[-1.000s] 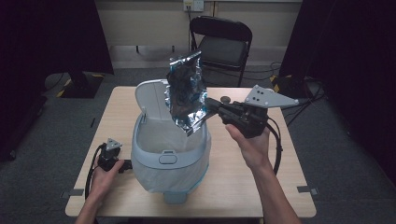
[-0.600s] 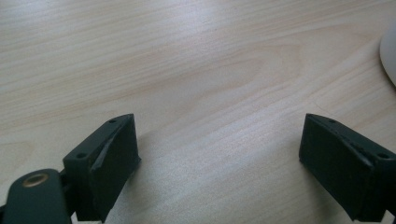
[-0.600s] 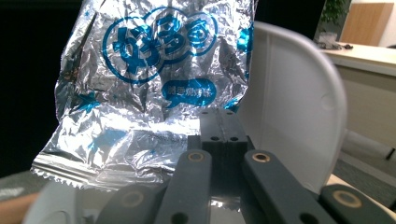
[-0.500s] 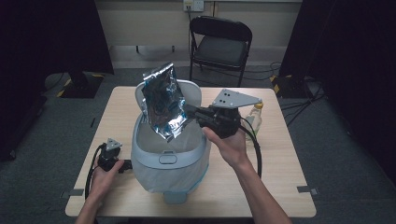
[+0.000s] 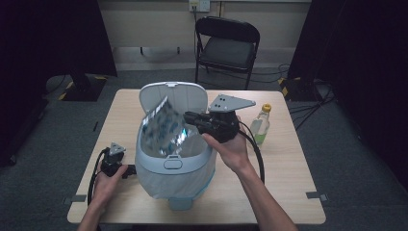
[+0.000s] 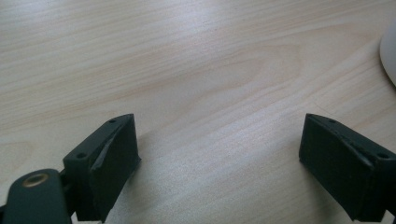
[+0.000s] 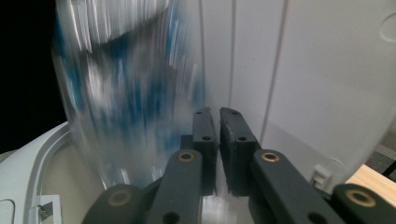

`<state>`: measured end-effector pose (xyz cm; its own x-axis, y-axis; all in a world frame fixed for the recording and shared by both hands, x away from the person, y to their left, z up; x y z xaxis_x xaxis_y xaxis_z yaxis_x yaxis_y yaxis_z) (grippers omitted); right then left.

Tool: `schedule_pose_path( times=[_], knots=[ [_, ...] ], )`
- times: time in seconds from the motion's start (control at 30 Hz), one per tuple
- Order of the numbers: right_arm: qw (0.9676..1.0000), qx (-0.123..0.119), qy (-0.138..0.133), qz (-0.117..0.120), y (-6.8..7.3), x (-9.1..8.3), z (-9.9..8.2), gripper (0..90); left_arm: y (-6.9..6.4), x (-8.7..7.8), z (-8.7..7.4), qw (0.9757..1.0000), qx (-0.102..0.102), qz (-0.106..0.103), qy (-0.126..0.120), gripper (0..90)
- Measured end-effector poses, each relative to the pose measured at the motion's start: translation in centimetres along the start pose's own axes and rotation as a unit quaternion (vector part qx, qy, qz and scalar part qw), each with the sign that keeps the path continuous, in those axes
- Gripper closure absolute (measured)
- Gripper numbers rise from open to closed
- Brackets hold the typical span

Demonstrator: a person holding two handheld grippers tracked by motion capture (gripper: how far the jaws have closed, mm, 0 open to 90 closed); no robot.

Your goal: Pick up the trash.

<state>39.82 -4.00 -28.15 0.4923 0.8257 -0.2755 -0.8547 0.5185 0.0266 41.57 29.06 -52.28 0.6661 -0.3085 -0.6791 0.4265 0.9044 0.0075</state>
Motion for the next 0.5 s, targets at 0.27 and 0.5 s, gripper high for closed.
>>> schedule_pose_path(
  times=[0.27, 0.5],
  knots=[
    [0.9998, 0.012, -0.013, 0.003, -0.6, -1.0, -0.1, 79.0, 0.0, 0.0, 0.0, 1.0000, 0.000, 0.000, 0.000, 11.3],
    [0.9991, 0.025, -0.034, 0.003, -1.4, -2.7, -0.4, 74.4, 0.0, 0.0, 0.0, 1.0000, 0.001, 0.000, 0.001, 11.3]
  ],
)
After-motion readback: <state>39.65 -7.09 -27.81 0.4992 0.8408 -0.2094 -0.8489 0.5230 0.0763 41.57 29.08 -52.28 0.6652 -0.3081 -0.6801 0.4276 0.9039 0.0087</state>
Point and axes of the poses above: each handheld gripper's, and its own axes: x roughly forward along the jaws, z roughly out of its top, y roughly to its left, the point moved 3 cm from there along x, roughly forward along the jaws, and after that the axes turned 1 degree about x, right-handed, at the moved point
